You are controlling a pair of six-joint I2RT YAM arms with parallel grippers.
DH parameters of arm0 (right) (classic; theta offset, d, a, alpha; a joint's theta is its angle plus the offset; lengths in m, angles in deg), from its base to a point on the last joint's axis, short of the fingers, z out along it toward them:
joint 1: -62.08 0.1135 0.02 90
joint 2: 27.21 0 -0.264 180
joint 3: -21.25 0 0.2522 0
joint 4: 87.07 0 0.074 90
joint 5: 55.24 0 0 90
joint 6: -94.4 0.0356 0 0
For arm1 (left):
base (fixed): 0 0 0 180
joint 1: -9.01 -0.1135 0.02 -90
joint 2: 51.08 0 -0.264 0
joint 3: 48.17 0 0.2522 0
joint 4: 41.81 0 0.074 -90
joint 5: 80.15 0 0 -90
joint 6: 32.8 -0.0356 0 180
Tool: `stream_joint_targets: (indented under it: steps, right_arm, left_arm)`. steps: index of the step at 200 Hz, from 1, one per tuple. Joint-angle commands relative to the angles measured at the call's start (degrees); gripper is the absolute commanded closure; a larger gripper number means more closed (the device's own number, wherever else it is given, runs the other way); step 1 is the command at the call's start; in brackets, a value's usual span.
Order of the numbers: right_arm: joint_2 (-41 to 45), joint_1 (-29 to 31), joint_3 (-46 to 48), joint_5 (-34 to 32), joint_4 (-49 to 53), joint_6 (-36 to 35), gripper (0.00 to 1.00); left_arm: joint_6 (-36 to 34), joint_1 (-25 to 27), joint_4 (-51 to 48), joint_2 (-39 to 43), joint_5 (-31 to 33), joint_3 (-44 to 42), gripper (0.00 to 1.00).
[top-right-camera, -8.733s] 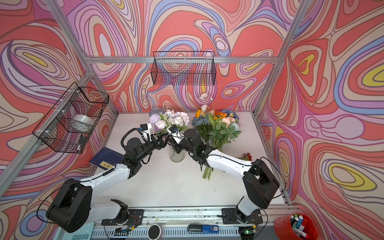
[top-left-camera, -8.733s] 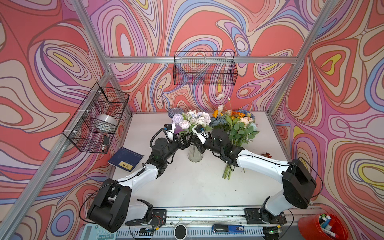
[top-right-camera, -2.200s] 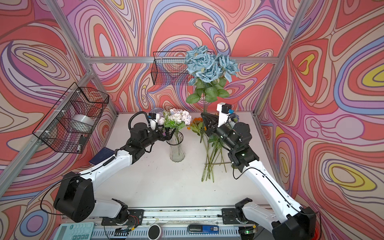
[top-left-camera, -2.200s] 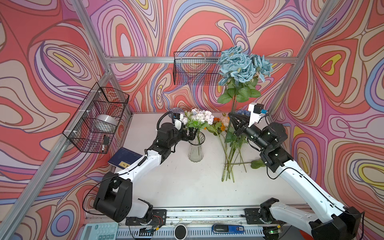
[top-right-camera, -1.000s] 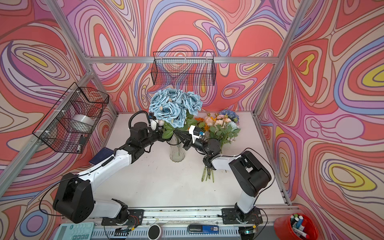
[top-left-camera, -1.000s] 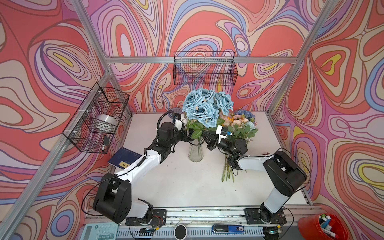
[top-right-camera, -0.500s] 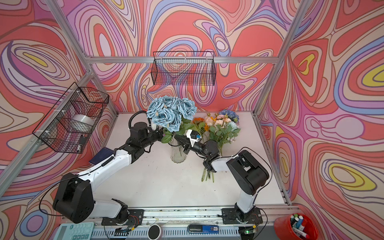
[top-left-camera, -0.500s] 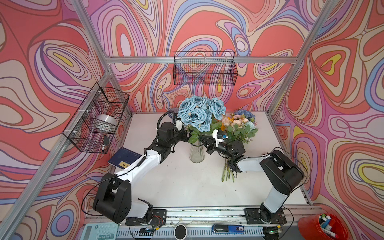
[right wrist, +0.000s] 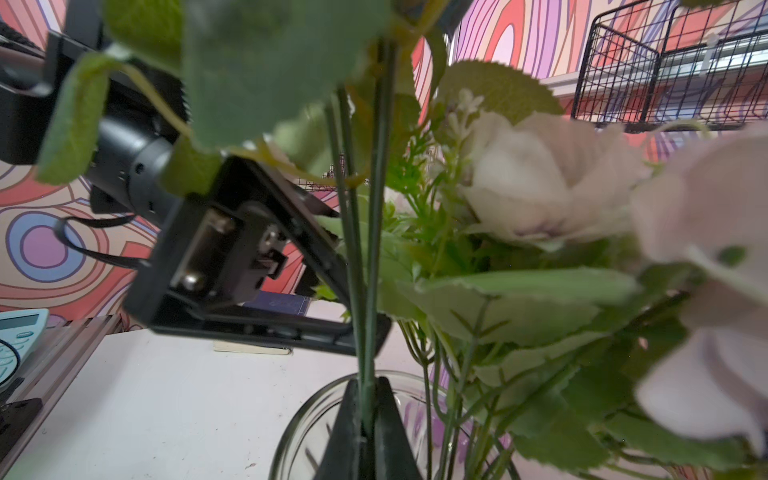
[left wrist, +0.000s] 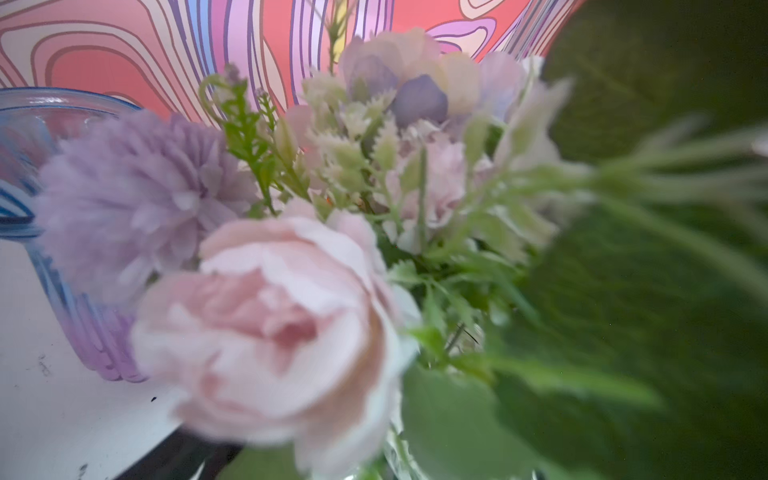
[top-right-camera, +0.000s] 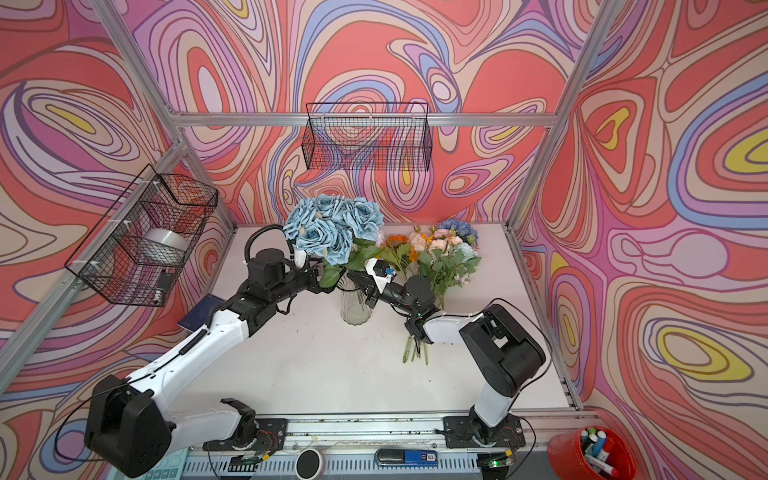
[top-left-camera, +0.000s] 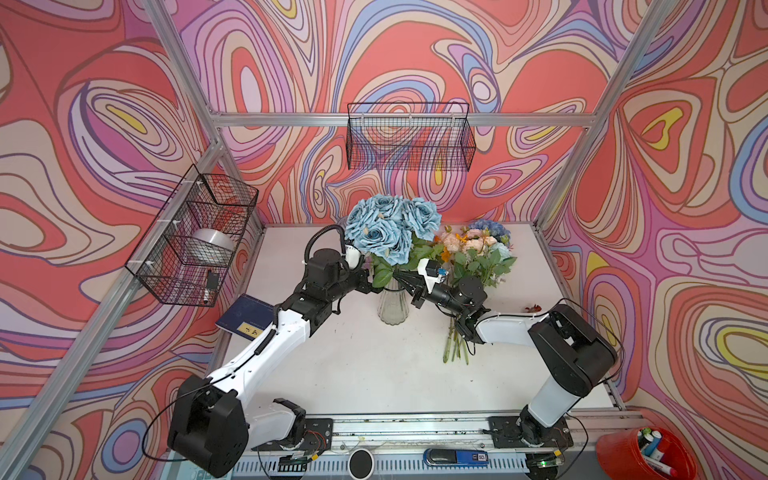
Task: Arrange the flowers into the vase
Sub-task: 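Lower the rose stems into the clear vase while the left gripper opens and draws back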
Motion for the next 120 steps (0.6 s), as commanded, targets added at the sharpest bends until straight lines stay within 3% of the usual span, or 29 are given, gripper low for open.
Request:
stream_joint_targets:
  steps: [1, 66, 120]
  right_arm:
    - [0.56, 0.48, -0.17, -1.25, 8.12, -1.26, 1.00]
    - [3.63, 1.42, -2.51, -2.59, 18.57, -3.09, 1.00]
    - [5.43, 2.38, -4.82, -3.63, 27.41, -6.04, 1.00]
  left_arm:
    - [-2.90, -0.40, -8.19, 4.38, -0.48, -1.41, 0.00]
    - [-1.16, -0.39, -14.72, 12.73, 2.49, -6.16, 0.00]
    - [7.10, -2.33, -12.73, 17.25, 10.18, -12.71, 0.00]
